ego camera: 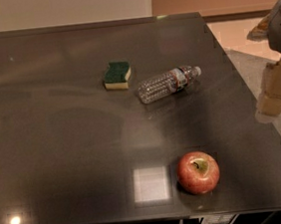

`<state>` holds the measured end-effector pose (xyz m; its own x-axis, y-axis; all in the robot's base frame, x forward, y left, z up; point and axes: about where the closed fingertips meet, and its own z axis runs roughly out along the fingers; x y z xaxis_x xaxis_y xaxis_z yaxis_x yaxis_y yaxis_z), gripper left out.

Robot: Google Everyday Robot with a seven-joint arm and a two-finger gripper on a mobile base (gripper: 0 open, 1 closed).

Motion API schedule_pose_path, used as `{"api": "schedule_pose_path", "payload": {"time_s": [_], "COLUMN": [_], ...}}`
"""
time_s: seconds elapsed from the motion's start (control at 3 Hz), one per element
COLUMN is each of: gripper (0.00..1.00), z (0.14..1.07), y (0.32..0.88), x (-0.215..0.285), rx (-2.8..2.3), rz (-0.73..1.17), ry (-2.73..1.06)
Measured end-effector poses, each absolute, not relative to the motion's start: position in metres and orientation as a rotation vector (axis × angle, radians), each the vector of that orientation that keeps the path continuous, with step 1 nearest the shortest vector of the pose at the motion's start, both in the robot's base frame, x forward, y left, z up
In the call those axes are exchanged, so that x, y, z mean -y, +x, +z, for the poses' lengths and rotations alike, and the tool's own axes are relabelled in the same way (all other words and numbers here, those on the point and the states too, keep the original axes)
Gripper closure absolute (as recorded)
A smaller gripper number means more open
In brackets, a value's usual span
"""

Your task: Place water bottle upright

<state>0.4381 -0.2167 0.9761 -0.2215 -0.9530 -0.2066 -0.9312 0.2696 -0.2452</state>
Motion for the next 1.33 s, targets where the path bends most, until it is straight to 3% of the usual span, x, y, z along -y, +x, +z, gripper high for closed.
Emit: {"api": "schedule_pose_path", "payload": {"time_s": [1.33], "gripper": [0.00], "z": [0.967], "y": [0.491], "x": [0.217], "rx": [-2.189], "rz": [-0.074], "ry": [-1.763]}}
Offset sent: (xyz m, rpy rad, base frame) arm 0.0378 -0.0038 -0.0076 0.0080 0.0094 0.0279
